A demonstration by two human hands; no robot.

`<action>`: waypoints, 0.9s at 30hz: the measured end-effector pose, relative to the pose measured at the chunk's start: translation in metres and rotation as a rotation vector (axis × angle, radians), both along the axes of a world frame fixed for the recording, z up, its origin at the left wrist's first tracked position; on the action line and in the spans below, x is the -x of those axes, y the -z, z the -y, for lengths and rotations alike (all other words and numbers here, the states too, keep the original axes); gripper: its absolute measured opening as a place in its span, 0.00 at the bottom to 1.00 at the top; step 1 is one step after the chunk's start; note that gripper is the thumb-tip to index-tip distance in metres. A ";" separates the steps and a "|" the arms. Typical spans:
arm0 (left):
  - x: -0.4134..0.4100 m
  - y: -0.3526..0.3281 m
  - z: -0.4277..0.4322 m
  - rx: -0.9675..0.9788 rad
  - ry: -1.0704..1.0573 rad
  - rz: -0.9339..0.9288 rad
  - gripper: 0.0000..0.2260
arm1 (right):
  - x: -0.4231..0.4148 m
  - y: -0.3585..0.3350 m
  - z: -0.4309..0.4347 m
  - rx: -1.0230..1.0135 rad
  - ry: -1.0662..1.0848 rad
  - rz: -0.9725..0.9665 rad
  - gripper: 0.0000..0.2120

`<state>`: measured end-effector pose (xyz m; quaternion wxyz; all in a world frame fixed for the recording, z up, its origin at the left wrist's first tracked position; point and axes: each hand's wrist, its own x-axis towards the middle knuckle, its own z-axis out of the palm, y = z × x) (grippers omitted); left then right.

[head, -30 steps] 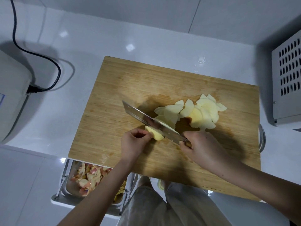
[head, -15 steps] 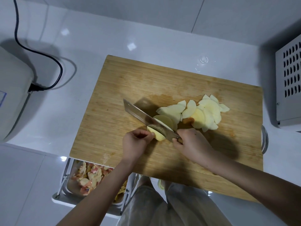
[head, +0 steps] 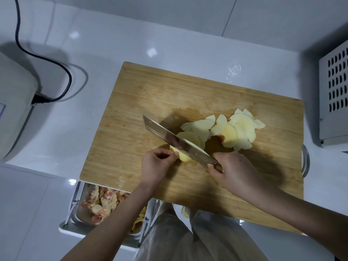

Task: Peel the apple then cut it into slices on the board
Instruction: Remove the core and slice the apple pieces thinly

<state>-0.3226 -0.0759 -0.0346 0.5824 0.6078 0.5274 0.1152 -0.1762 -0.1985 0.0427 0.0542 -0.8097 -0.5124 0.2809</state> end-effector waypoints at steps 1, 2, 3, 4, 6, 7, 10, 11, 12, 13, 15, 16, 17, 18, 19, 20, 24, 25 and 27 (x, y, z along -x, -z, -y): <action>0.000 0.000 0.000 -0.003 0.003 0.000 0.03 | 0.000 0.000 -0.001 -0.002 -0.002 0.001 0.08; 0.000 0.001 0.000 -0.004 0.004 0.000 0.03 | 0.000 0.001 -0.002 -0.005 -0.004 0.002 0.08; 0.000 0.001 0.000 -0.001 0.003 0.002 0.03 | 0.001 0.003 -0.003 -0.004 -0.006 0.005 0.09; 0.001 0.001 -0.001 0.004 0.003 0.007 0.04 | 0.002 0.006 -0.006 -0.002 -0.007 0.006 0.08; 0.001 0.001 -0.001 0.021 0.006 0.016 0.04 | 0.007 0.015 -0.013 0.001 -0.011 0.010 0.08; 0.001 0.001 -0.001 0.028 0.008 0.017 0.04 | 0.009 0.020 -0.017 0.000 -0.013 0.014 0.08; 0.000 0.001 -0.001 0.038 -0.019 0.009 0.03 | 0.011 0.028 -0.027 -0.011 0.026 -0.006 0.08; 0.000 0.001 -0.002 0.036 -0.028 0.003 0.03 | 0.010 0.029 -0.029 -0.007 0.045 -0.027 0.08; 0.000 0.001 -0.002 0.029 -0.028 -0.003 0.03 | 0.009 0.028 -0.030 -0.005 0.061 -0.047 0.08; 0.001 0.001 -0.003 0.022 -0.021 -0.008 0.03 | 0.008 0.026 -0.029 -0.004 0.072 -0.061 0.08; 0.001 0.002 -0.003 0.011 -0.005 -0.008 0.03 | 0.006 0.020 -0.025 -0.018 0.082 -0.076 0.08; 0.001 0.003 -0.002 0.005 0.002 -0.011 0.04 | 0.005 0.016 -0.023 -0.026 0.085 -0.076 0.08; 0.001 0.003 -0.002 -0.003 0.004 -0.019 0.05 | 0.004 0.011 -0.020 -0.033 0.085 -0.073 0.08; 0.001 0.003 -0.002 -0.011 0.004 -0.026 0.05 | 0.003 0.007 -0.017 -0.041 0.081 -0.068 0.08; 0.002 0.004 -0.002 -0.017 0.003 -0.032 0.05 | 0.003 0.003 -0.015 -0.046 0.072 -0.063 0.09; 0.002 0.005 -0.002 -0.021 0.000 -0.035 0.05 | 0.004 0.000 -0.013 -0.048 0.061 -0.057 0.10; 0.002 0.006 -0.002 -0.036 -0.003 -0.029 0.04 | 0.005 -0.001 -0.009 -0.019 0.019 -0.032 0.18; 0.002 0.006 -0.002 -0.038 -0.001 -0.027 0.04 | 0.006 0.000 -0.009 -0.013 0.018 -0.029 0.18; 0.001 0.005 -0.002 -0.042 0.001 -0.024 0.04 | 0.005 0.002 -0.009 -0.011 0.016 -0.022 0.16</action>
